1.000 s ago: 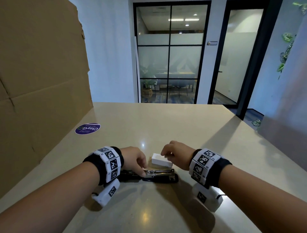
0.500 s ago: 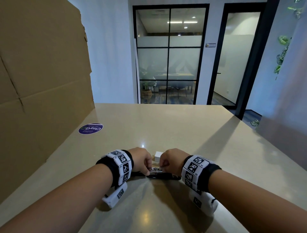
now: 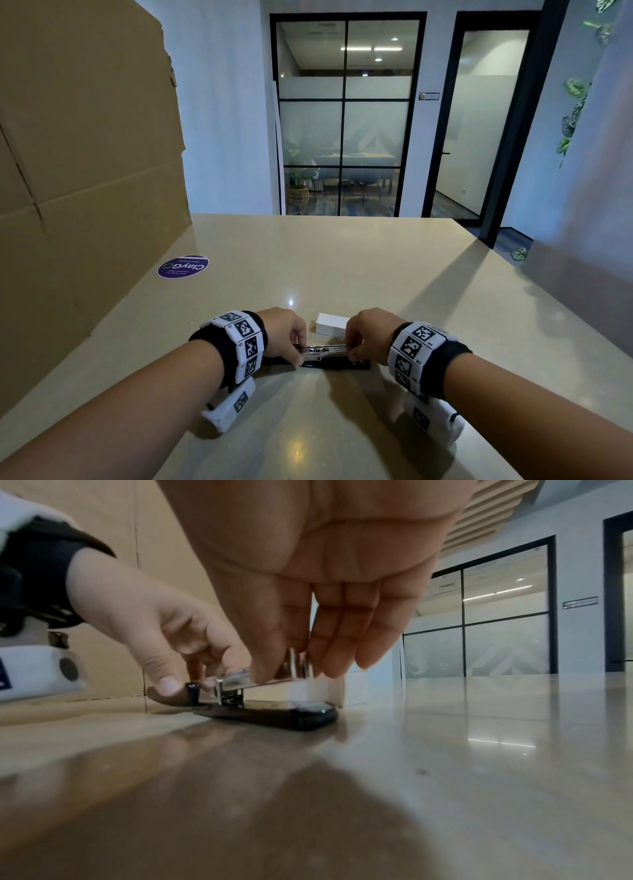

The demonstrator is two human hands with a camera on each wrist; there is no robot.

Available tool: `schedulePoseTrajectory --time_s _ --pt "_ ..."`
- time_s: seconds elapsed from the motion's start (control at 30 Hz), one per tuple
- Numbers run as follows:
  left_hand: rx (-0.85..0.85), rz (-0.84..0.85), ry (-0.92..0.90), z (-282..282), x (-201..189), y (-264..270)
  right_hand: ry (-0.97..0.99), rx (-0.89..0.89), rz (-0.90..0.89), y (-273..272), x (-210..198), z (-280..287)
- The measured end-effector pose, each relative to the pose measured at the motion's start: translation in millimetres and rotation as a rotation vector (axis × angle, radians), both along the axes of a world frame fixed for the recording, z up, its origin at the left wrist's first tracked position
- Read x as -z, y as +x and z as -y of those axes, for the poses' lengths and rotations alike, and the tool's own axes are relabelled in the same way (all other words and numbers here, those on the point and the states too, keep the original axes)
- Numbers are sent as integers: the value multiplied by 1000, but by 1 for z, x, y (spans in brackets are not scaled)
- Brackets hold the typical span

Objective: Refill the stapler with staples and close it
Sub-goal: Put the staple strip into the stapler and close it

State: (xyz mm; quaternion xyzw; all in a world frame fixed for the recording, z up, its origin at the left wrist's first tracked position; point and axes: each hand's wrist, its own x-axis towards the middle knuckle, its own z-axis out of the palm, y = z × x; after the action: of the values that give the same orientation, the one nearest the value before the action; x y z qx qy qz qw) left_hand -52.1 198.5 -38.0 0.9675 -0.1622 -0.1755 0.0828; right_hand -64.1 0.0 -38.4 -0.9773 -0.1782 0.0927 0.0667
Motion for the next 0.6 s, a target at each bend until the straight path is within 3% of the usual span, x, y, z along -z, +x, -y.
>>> schedulePoseTrajectory --time_s 0.33,0.43,0.6 --pt "-115 -12 230 -66 -9 -4 4 45 -12 -3 4 7" --pt "-138 64 148 -74 -21 -2 0 56 -15 -4 4 6" --pt "-93 209 -175 -51 -52 -1 -11 60 -9 -3 5 6"
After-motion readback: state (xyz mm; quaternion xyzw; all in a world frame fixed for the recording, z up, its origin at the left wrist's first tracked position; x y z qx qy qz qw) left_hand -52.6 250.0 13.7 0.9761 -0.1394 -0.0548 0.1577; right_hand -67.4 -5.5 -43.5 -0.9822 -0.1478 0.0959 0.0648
